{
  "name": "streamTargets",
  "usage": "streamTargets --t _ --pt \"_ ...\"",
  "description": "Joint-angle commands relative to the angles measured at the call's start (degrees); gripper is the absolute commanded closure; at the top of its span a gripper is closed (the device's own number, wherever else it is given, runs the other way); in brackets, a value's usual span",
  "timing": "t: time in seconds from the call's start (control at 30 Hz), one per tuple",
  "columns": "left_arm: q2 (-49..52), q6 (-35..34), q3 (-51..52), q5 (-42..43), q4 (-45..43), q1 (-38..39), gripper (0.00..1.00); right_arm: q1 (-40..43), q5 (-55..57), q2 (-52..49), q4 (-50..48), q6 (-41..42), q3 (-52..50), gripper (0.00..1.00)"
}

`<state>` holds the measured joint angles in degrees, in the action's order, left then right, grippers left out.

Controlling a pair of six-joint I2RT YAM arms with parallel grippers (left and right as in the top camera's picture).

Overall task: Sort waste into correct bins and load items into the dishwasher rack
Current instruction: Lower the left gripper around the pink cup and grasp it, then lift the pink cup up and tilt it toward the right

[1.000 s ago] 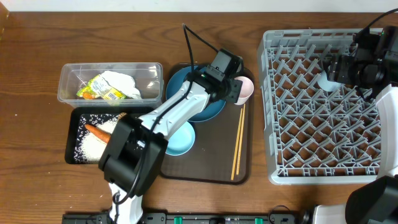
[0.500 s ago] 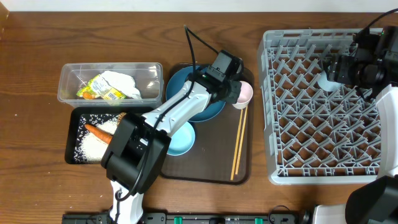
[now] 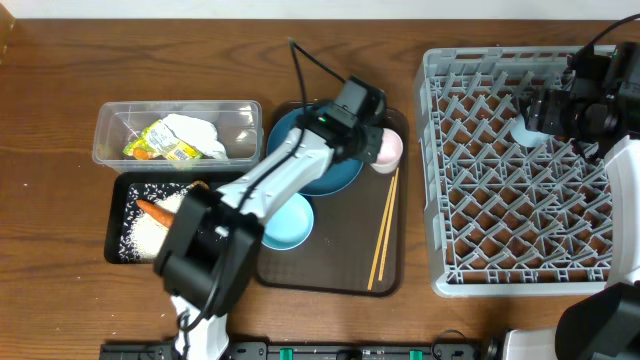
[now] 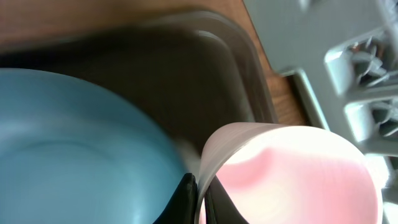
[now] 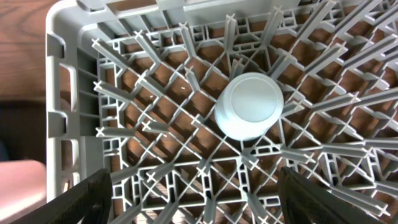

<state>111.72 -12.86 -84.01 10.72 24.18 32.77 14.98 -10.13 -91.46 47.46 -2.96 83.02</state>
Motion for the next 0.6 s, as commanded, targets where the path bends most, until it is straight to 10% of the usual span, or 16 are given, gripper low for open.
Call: streamTargets --t 0.0,0.43,0.57 --pt "-6.29 0.11 -0.35 4.72 1.31 -3.82 0.94 0.7 -0.94 -0.11 0.61 0.13 -0.37 0.22" --pt "-12.39 0.35 -0.33 72.83 1.18 -27.41 0.94 0.28 -47.12 -0.11 1.25 -15.65 -0.37 0.11" --pt "-12.39 -0.85 -0.33 79.41 1.33 -29.62 0.94 -2.12 -60.94 -0.11 1.62 -25.05 -0.37 0.07"
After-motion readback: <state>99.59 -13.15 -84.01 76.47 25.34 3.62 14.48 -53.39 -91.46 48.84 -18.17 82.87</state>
